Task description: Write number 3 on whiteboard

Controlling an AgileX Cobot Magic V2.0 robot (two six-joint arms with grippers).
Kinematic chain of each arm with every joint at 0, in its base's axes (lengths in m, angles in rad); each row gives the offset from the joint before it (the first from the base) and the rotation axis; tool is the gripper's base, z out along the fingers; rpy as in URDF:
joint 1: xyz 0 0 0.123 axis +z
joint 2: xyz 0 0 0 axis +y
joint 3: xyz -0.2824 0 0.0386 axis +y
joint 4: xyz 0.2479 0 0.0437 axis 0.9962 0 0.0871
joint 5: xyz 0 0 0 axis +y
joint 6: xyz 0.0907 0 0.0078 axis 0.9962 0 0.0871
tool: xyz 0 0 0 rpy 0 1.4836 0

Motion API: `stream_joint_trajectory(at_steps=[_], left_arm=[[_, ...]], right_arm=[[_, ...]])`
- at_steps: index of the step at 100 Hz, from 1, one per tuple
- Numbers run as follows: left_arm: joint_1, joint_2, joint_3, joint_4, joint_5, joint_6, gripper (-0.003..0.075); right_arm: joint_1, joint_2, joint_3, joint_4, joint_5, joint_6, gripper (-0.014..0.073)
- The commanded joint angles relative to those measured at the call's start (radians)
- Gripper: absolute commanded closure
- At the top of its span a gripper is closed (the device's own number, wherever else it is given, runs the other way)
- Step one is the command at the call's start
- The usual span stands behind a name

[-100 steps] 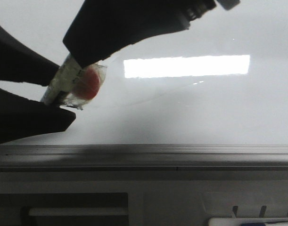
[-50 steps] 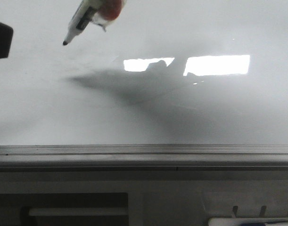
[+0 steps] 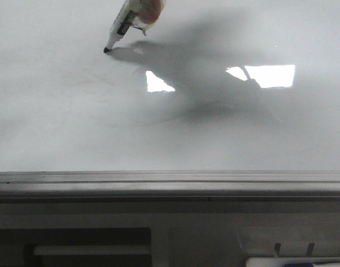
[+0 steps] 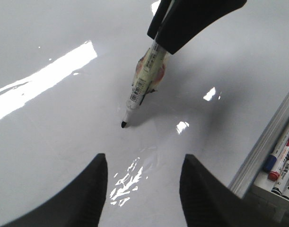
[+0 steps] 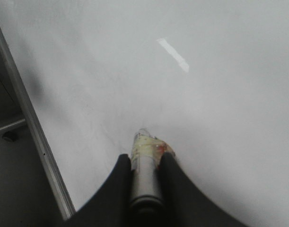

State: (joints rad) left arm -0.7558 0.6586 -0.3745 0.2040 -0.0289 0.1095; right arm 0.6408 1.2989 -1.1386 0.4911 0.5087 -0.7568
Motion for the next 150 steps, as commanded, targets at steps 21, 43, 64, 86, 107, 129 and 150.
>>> stream_joint_trajectory(at_steps=[21, 43, 64, 86, 107, 129, 150], left_arm=[[0.001, -0.003, -0.028, -0.012, -0.090, -0.006, 0.0406], [0.001, -0.003, -0.028, -0.012, -0.090, -0.006, 0.0406], [0.001, -0.003, -0.028, -0.012, -0.090, -0.006, 0.0406], [0.001, -0.003, -0.028, -0.012, -0.090, -0.006, 0.0406], [0.001, -0.003, -0.028, -0.012, -0.090, -0.006, 0.0406], [0.001, -0.003, -0.028, -0.012, -0.090, -0.006, 0.0406], [0.001, -0.003, -0.028, -0.012, -0.087, -0.006, 0.0406]], right_arm=[[-0.077, -0.044, -0.034, -0.022, -0.065, 0.004, 0.0651], [-0.103, -0.095, -0.032, -0.064, 0.077, 0.032, 0.0634], [-0.060, -0.041, -0.021, -0.066, 0.117, 0.047, 0.0634], [-0.016, -0.018, -0.021, -0.096, 0.077, 0.063, 0.0634], [-0.016, -0.060, -0.021, -0.280, 0.199, 0.229, 0.0634], [0.077, -0.014, -0.013, -0.277, 0.186, 0.231, 0.0634], [0.145, 0.045, -0.013, -0.277, 0.075, 0.237, 0.0634]])
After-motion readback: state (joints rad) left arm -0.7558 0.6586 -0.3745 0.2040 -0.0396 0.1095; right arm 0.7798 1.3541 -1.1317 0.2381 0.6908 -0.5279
